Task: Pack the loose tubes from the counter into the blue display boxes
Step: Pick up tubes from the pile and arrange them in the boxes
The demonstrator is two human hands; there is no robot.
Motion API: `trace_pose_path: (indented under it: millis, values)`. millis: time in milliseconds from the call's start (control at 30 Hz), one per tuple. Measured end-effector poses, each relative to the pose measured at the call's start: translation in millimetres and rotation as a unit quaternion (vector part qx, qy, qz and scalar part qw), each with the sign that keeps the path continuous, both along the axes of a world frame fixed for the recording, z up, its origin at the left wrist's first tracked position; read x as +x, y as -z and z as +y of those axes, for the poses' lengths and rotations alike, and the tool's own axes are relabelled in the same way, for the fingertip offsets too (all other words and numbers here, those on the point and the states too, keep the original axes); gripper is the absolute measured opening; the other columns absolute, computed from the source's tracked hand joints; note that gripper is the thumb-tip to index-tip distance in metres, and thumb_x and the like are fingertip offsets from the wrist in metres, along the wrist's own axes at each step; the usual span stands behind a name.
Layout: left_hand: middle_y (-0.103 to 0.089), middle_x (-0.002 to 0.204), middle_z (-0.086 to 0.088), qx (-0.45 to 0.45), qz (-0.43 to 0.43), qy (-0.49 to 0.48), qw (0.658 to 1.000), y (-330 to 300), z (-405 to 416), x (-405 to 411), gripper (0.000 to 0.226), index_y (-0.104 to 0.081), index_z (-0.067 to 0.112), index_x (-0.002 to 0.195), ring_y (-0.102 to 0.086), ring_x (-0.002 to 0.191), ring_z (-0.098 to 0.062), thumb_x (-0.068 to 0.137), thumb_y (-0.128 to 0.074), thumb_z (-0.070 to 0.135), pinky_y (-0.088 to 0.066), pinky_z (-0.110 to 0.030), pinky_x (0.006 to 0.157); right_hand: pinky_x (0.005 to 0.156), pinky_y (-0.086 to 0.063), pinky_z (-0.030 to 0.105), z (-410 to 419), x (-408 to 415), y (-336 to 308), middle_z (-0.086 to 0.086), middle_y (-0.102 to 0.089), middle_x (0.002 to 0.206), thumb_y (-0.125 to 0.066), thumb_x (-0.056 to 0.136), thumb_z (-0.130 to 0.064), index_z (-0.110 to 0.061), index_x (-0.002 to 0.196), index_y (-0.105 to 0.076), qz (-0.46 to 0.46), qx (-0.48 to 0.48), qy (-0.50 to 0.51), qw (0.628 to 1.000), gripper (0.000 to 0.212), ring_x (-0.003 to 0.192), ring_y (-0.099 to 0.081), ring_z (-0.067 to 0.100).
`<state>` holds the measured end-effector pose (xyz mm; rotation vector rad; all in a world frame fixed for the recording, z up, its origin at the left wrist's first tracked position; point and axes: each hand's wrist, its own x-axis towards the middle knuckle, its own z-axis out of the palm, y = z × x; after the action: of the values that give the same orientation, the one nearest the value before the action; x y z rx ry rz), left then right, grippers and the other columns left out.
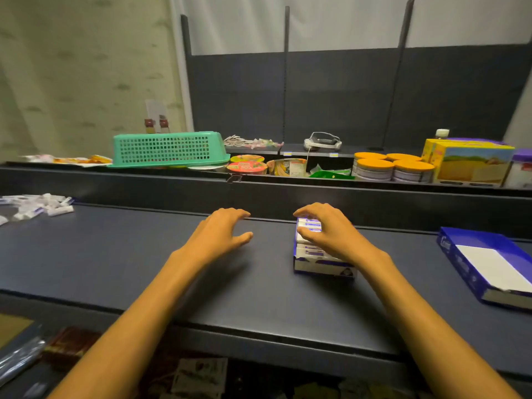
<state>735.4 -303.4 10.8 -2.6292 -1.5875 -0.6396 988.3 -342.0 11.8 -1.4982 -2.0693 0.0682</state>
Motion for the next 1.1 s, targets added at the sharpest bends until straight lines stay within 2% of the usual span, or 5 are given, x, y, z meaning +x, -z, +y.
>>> trace_pose_path:
  millis: [167,367,667,833,1100]
  values:
    - [-0.054,0.137,0.001,0.021,0.001,-0.049,0.999,3,-24,-82,0.054,-0.049,0.025,0.138,-0.048,0.126,-0.018,0.089,-0.061,0.045,-0.042,-0.037,0.102,0.104,-0.04,0.034,3,-84,-3,-0.003,-0.053,0.134,-0.061,0.093,-0.034,-0.025,0.132,-0.053,-0.034,0.001,-0.043,0.999,0.041,0.124,-0.045,0.013]
    - [-0.047,0.143,0.003,0.013,0.053,-0.114,0.992,7,-57,-217,0.056,-0.042,0.026,0.142,-0.041,0.132,-0.018,0.092,-0.055,0.048,-0.039,-0.034,0.101,0.106,-0.035,0.034,3,-224,9,0.0,-0.051,0.137,-0.06,0.094,-0.032,-0.021,0.136,-0.049,-0.08,-0.003,-0.111,0.991,0.044,0.126,-0.043,0.017]
    - [-0.046,0.144,0.001,-0.001,0.065,-0.174,0.983,9,-94,-413,0.056,-0.043,0.025,0.142,-0.04,0.132,-0.019,0.092,-0.052,0.051,-0.039,-0.037,0.103,0.107,-0.036,0.043,6,-429,18,0.001,-0.048,0.141,-0.058,0.094,-0.036,-0.023,0.137,-0.047,-0.116,-0.001,-0.151,0.982,0.046,0.131,-0.04,0.021]
    - [-0.042,0.147,0.002,-0.002,0.058,-0.202,0.978,13,-90,-481,0.058,-0.041,0.027,0.142,-0.035,0.136,-0.017,0.092,-0.05,0.053,-0.038,-0.039,0.104,0.106,-0.036,0.044,24,-500,19,0.002,-0.047,0.143,-0.058,0.094,-0.037,-0.023,0.137,-0.046,-0.146,0.004,-0.151,0.978,0.047,0.131,-0.039,0.023]
    - [-0.049,0.14,0.002,-0.002,0.044,-0.228,0.973,24,-49,-577,0.056,-0.044,0.025,0.14,-0.043,0.127,-0.016,0.091,-0.051,0.052,-0.042,-0.036,0.098,0.108,-0.036,0.041,81,-596,26,0.001,-0.046,0.144,-0.057,0.094,-0.034,-0.023,0.138,-0.046,-0.143,0.0,-0.173,0.975,0.047,0.133,-0.038,0.02]
